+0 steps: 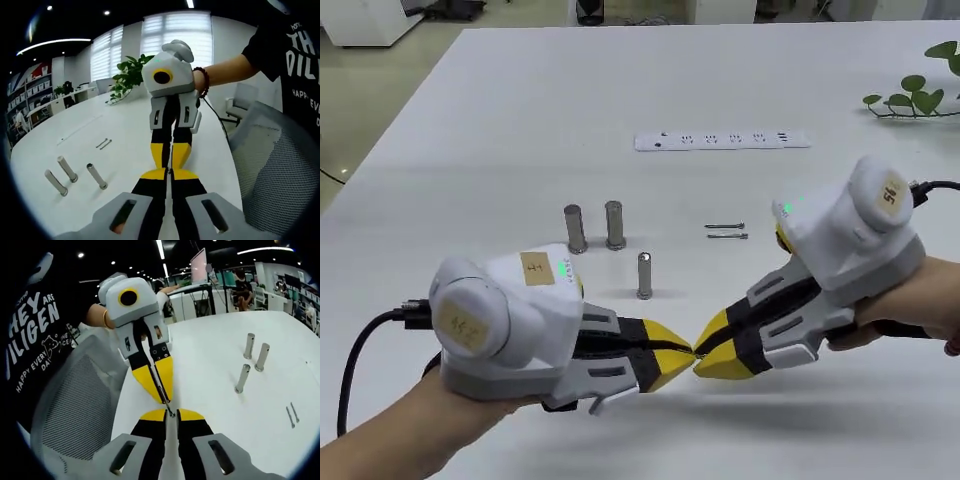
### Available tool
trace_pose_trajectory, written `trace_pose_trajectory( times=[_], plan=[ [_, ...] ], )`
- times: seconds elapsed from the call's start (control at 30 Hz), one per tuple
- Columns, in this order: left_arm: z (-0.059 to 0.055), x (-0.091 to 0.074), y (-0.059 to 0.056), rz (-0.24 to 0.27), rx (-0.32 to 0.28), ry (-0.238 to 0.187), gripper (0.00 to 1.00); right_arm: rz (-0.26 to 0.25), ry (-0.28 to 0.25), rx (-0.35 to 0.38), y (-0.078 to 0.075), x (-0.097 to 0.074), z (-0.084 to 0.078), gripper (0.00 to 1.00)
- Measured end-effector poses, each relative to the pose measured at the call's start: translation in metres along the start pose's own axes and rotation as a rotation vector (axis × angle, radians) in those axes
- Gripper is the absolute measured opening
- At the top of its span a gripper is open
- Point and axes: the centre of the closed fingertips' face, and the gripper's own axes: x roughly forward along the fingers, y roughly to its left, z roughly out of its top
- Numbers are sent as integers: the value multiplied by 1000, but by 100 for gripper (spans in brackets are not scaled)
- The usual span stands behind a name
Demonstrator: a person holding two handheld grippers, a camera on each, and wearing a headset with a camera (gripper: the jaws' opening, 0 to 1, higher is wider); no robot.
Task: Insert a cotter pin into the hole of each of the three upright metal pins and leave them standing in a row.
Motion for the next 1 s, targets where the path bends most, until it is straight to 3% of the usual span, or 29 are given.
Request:
trace_pose_trajectory(
  times=[0.4,1.0],
  plan=[
    [-5,0,2,23,-32,10,0,-35,54,-72,-3,-1,0,0],
    [-7,0,5,44,-22,20,0,-71,142,-212,-9,-2,-2,0]
  ],
)
